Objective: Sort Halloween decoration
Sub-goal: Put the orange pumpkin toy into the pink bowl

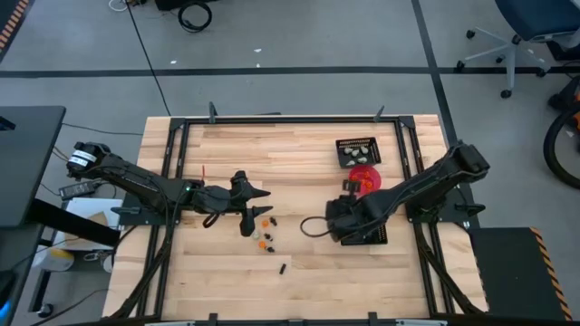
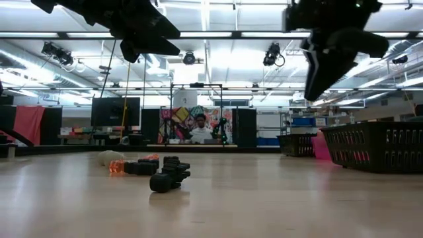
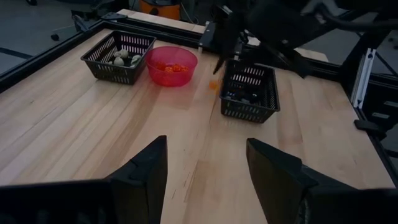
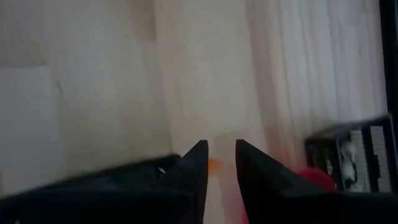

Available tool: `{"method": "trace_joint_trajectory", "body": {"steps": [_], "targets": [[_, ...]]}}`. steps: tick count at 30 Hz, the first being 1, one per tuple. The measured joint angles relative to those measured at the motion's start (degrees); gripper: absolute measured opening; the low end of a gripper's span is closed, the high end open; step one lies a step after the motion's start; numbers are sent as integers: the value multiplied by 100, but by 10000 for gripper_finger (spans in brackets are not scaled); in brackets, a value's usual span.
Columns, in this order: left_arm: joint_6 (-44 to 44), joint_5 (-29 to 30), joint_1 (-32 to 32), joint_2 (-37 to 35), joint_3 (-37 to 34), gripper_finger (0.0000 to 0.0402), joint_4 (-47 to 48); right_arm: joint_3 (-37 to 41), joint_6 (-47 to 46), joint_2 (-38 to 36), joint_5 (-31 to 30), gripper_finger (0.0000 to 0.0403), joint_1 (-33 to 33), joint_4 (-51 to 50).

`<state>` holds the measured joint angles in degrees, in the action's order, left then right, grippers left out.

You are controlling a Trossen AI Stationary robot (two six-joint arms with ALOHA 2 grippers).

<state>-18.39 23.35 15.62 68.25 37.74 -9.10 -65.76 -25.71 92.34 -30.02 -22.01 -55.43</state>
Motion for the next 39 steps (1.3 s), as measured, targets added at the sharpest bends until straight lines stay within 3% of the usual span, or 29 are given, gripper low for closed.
{"method": "trace_joint_trajectory", "body": {"steps": [13,17,20,24,30,39], "targets": [[-7,0,0,0,0,192,-7,1213,-252,-980,41,80,719,217],[-7,0,0,0,0,192,-7,1252,-222,-1006,608,88,966,360],[-7,0,0,0,0,192,-7,1252,-825,-1006,1145,94,1187,329],[-29,0,0,0,0,192,-4,1252,-1376,-1006,1660,108,1343,-233],[-31,0,0,0,0,192,-4,1252,-1792,-1098,1850,136,1406,-1444],[-36,0,-1,0,0,192,-4,1253,-1136,-1188,2250,142,1552,-2535]]}}
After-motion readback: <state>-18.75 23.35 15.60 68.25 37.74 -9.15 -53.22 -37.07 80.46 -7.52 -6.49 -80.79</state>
